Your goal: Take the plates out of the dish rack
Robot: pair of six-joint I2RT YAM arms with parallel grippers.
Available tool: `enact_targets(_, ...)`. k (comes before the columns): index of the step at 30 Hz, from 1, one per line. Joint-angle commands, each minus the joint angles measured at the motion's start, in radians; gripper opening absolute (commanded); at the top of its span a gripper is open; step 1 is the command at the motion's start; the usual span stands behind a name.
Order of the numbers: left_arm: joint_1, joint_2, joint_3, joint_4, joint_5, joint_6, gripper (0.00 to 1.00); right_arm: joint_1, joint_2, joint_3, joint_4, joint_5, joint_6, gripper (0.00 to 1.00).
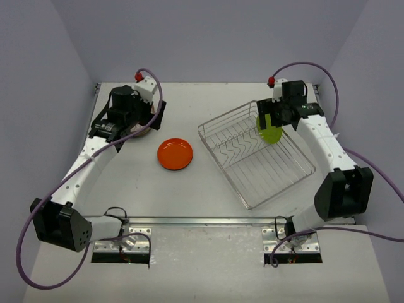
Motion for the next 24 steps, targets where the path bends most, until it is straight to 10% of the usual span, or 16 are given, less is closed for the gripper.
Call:
enact_targets(1,0.006,0.011,-0.023,0.002,-0.027,0.0,1.0,-0.048,0.027,0.041,0.108,0.038,-0.042,0.98)
enact_targets(24,0.005,0.057,-0.006,-0.02,0.003,-0.027,1.0,-0.083,0.204,0.038,0.261,-0.053,-0.199,0.47)
